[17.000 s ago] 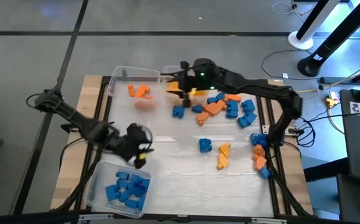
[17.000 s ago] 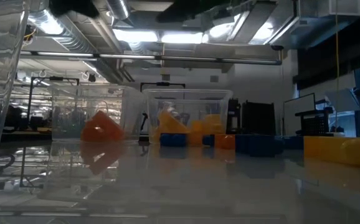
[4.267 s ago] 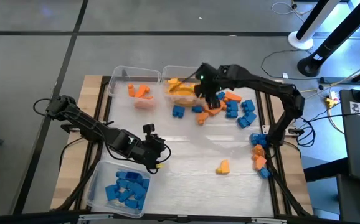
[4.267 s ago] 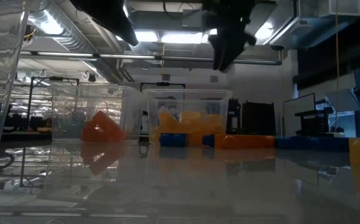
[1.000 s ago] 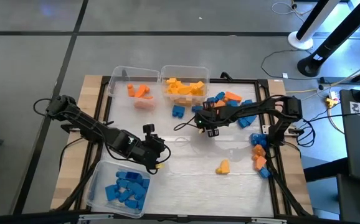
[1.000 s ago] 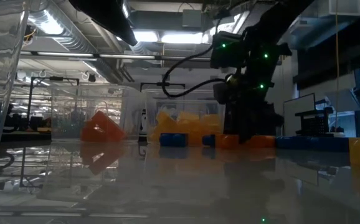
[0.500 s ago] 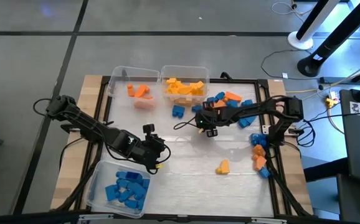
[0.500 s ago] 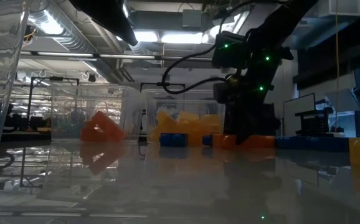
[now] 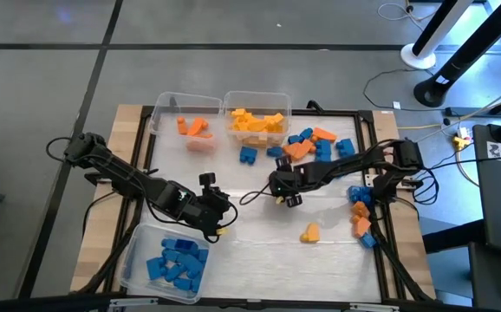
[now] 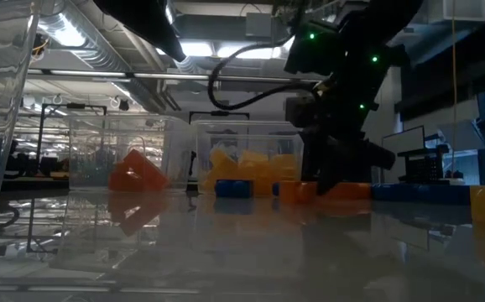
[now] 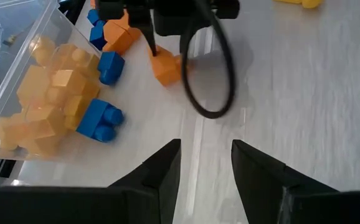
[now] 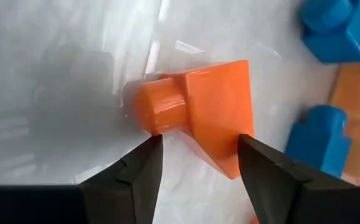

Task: Sort blocks
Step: Put the orange game piece into the top left transparent bin

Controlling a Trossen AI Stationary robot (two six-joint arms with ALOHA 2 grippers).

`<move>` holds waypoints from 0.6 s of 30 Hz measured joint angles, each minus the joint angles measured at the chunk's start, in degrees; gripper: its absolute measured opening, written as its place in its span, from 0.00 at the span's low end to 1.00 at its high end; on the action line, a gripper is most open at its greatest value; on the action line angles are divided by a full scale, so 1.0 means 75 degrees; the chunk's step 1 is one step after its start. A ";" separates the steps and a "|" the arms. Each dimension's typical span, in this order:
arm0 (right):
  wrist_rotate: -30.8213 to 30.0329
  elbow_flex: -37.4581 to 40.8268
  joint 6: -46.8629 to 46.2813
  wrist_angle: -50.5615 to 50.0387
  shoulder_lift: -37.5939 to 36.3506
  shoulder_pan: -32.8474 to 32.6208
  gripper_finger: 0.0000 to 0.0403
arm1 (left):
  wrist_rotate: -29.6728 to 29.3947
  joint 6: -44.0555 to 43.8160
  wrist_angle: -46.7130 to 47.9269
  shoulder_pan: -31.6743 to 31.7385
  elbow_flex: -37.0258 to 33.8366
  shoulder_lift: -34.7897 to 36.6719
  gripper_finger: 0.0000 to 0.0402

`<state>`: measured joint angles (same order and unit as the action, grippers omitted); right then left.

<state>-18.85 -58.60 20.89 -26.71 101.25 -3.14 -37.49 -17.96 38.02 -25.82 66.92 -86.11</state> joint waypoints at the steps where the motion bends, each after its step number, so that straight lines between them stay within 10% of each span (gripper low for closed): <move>1: 0.0003 -0.0079 0.0006 -0.0081 0.0006 -0.0011 0.50 | -0.0001 -0.0001 -0.0002 0.0000 0.0000 0.0000 0.33; 18: 0.0258 -0.0435 0.0708 -0.0287 0.0006 0.0315 0.50 | -0.0001 -0.0177 -0.0017 0.0000 0.0000 0.0000 0.33</move>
<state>-16.92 -61.87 26.20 -28.86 101.30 -0.78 -37.49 -19.29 37.89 -25.82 66.92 -86.11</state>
